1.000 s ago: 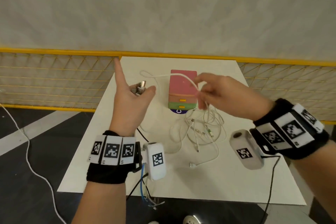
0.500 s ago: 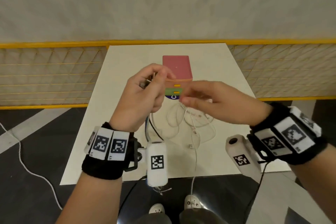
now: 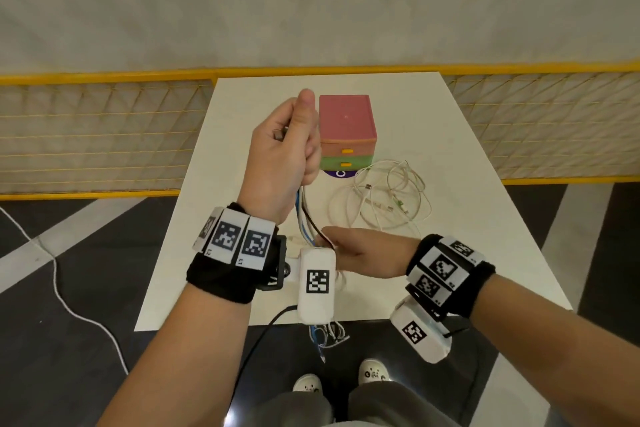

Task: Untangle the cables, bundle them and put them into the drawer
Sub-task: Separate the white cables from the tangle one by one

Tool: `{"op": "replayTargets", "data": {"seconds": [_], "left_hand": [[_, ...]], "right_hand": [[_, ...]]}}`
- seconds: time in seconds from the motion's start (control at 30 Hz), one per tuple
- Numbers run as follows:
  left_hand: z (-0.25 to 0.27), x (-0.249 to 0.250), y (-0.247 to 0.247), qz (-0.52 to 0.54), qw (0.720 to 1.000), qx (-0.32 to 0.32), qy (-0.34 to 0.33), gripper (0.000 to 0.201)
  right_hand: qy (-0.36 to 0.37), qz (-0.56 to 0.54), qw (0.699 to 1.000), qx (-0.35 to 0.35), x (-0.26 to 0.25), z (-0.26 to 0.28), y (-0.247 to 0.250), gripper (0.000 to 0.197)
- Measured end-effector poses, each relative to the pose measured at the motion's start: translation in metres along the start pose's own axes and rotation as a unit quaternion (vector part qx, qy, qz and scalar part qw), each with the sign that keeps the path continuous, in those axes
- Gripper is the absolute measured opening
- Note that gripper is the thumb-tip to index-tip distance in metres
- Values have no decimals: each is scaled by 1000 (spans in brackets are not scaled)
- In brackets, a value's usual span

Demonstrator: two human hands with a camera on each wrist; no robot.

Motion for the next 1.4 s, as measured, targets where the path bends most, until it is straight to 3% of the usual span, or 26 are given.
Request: {"op": "replayTargets", "data": {"seconds": [0.07, 0.13, 0.3, 0.5, 0.63, 0.7, 0.77, 0.83, 0.93, 1.0, 1.1, 1.23, 1.4], "left_hand": [[0, -7, 4, -20, 1000, 4, 10, 44], [0, -16, 7, -37, 999, 8, 24, 46], [3, -46, 11, -64, 995, 38, 71, 48], [3, -72, 9, -62, 991, 70, 91, 48], [1, -83, 15, -56, 989, 100, 95, 41], [3, -90, 24, -59, 984, 132, 105, 31], [6, -98, 28, -75, 978, 151, 121, 16], [8, -104, 23, -91, 976, 143, 135, 10], [7, -110, 4, -105, 979, 97, 145, 29], [6, -108, -8, -110, 982, 70, 136, 30], [4, -101, -14, -114, 984, 79, 111, 29], [1, -91, 4, -24, 978, 187, 87, 37], [-6, -77, 51, 121, 936, 328, 48, 35]], "right_hand": [[-42, 10, 999, -15, 30, -8, 0, 46], [-101, 77, 992, 14, 69, -14, 10, 56], [-238, 202, 945, 93, 155, -24, 23, 33], [-260, 194, 937, 128, 184, -38, 24, 11], [-230, 145, 947, 171, 175, -34, 30, 13], [-183, -8, 956, 229, 151, -24, 44, 7], [-113, -164, 939, 282, 118, -12, 63, 11], [-42, -239, 917, 316, 84, 0, 82, 14], [29, -249, 909, 332, 44, 15, 94, 14], [47, -233, 915, 326, 29, 19, 94, 15], [53, -216, 921, 320, 23, 22, 92, 16], [49, -192, 932, 303, 31, 25, 95, 19], [20, -184, 927, 327, 60, 35, 111, 20]]}}
Point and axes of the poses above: each hand's wrist, its own z-axis away from the middle knuckle, its own y-axis out of the back of the hand, x = y × z, the point moved 8 cm from there along -z, towards the middle knuckle, and after that the axes turned 10 degrees about -y, right-handed, at the moved point
